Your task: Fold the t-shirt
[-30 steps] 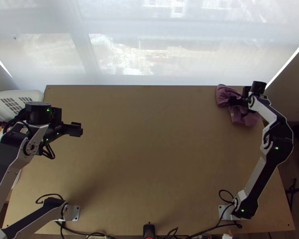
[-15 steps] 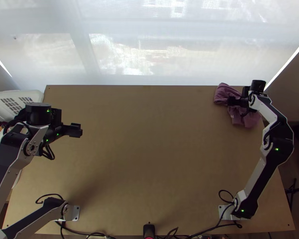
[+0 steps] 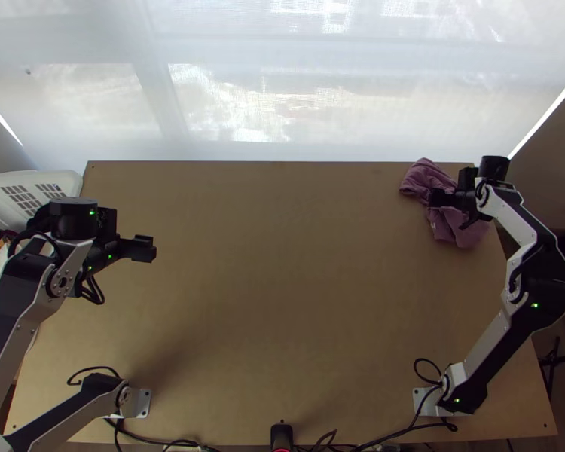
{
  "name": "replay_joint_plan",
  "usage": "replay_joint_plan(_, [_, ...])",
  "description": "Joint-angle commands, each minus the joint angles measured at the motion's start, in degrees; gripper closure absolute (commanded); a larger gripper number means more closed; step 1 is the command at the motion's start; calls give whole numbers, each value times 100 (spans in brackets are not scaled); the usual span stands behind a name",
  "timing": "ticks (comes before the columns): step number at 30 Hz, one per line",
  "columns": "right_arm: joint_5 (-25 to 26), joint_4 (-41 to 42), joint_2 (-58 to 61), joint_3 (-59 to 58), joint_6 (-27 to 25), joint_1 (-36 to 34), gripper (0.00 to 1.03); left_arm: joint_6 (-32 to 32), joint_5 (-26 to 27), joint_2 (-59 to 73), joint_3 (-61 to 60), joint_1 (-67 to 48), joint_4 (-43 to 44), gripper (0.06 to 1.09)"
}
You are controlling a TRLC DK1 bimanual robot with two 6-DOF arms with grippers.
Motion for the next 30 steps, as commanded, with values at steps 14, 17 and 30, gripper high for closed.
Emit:
replay_joint_plan(14, [-143,-554,-643,-1046,-625,-771,5,97,7,-143,-203,-35,68,10])
replay_joint_plan(17, [-213,-519,-933,-870,-616,-867,5,88,7,-143,-229,-44,68,10])
replay_joint_plan(30, [-328,-335,-810,-44,-406,-199,5,88,-1,-143,-264,-61,68,10])
